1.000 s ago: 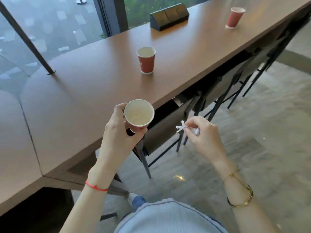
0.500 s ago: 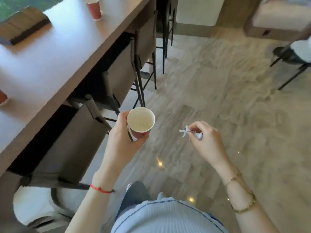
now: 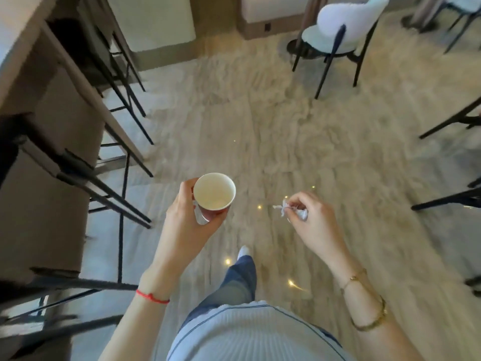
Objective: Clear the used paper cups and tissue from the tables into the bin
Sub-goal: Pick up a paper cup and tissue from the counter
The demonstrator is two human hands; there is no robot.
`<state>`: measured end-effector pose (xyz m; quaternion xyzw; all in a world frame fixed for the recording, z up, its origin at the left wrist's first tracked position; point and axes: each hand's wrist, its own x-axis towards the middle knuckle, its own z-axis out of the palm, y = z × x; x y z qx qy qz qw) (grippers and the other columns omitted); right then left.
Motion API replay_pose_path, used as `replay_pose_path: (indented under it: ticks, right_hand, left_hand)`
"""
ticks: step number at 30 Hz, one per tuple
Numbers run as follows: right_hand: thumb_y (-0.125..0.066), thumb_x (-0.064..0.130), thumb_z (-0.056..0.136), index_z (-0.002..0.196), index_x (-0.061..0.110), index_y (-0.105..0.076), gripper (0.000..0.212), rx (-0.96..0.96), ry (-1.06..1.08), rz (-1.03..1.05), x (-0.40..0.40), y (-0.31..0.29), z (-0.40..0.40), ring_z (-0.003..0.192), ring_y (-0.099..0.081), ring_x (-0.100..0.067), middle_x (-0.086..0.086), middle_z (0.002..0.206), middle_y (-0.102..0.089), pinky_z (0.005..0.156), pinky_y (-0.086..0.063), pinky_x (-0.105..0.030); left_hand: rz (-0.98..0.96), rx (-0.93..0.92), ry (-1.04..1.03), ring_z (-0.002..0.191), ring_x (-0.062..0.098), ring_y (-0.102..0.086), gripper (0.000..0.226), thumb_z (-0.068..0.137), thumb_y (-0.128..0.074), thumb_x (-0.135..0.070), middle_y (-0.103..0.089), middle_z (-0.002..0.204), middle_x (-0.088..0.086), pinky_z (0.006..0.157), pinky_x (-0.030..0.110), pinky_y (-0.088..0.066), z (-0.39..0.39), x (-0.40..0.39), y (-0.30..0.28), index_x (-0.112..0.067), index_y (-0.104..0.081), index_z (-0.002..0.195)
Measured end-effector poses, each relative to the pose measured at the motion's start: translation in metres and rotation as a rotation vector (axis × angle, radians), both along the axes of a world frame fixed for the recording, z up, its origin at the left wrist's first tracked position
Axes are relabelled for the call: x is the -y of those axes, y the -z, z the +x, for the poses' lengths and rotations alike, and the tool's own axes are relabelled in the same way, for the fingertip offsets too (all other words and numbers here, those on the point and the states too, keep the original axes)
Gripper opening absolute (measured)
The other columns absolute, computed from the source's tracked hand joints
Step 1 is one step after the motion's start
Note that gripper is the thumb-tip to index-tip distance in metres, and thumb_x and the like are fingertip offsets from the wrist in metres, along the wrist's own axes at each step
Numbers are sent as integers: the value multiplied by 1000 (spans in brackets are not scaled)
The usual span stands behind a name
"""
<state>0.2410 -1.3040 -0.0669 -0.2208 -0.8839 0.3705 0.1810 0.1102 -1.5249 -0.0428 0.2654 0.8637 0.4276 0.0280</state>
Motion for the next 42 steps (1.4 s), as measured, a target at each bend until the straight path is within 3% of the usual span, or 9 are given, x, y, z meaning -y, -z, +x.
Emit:
replay_pose_path:
  ticks: [3, 7, 10, 13, 17, 27, 31, 39, 42]
  right_hand:
    - [-65, 13, 87, 77, 18, -60, 13, -16, 69, 2, -44, -6, -37, 79, -59, -2, 11, 81, -62, 65, -42, -13]
    - [-63, 14, 88, 77, 19, -60, 13, -37, 181, -5, -105, -18, -82, 77, -58, -4, 9, 80, -62, 63, -42, -14]
    - [-63, 14, 88, 77, 17, -61, 12, -43, 291, 0, -147, -20, -105, 77, -58, -4, 7, 81, -62, 62, -41, -13]
    - [-65, 12, 88, 77, 17, -62, 12, -34, 389, -7, -189, -19, -120, 75, -58, -2, 8, 81, -62, 62, -38, -12]
    - [-67, 12, 86, 80, 17, -62, 10, 1, 511, -5, -251, -8, -135, 73, -57, 0, 12, 81, -61, 60, -37, -8]
    - [-65, 16, 89, 81, 17, -63, 8, 16, 612, -12, -477, -5, -187, 76, -59, -3, 7, 83, -64, 60, -40, -10]
    - [-65, 15, 88, 82, 15, -64, 6, 16, 648, 11, -586, -19, -210, 75, -58, -2, 5, 84, -65, 59, -38, -9]
    - [-67, 17, 87, 83, 20, -62, 8, 16, 668, 14, -755, -25, -254, 79, -58, 2, 8, 85, -63, 63, -38, -6]
    - [-68, 17, 87, 81, 23, -60, 11, 52, 684, 11, -811, -11, -274, 76, -57, 2, 6, 84, -63, 63, -38, -5]
  left_hand:
    - [13, -4, 106, 97, 7, -58, 69, 69, -83, -42, -53, 110, -19, 74, 10, -45, -53, -59, -5, -26, -41, 122]
    - [48, 2, 216, 98, 5, -58, 68, 69, -83, -43, -54, 111, -27, 76, 14, -47, -118, -139, -15, -30, -42, 121]
    - [43, 4, 311, 100, 9, -60, 67, 70, -83, -42, -57, 116, -18, 77, 18, -50, -161, -199, -19, -29, -42, 121]
    - [26, 13, 406, 100, 5, -60, 66, 70, -83, -42, -57, 114, -19, 79, 12, -49, -196, -258, -21, -31, -43, 121]
    - [-7, 18, 526, 98, 11, -62, 67, 70, -83, -40, -60, 113, -11, 83, 24, -53, -230, -343, -14, -26, -44, 122]
    - [6, 24, 649, 97, 9, -59, 69, 68, -84, -37, -55, 111, -15, 71, 2, -42, -291, -601, -8, -23, -45, 123]
    - [18, 16, 684, 96, 8, -58, 69, 68, -85, -35, -55, 111, -15, 72, 3, -42, -313, -709, -17, -24, -44, 123]
    - [27, 49, 685, 94, -17, -54, 69, 66, -85, -41, -52, 105, -31, 70, 1, -41, -362, -880, -17, -30, -43, 120]
    - [22, 59, 703, 93, -18, -53, 69, 66, -85, -40, -53, 104, -32, 68, 1, -41, -384, -945, -8, -29, -44, 121]
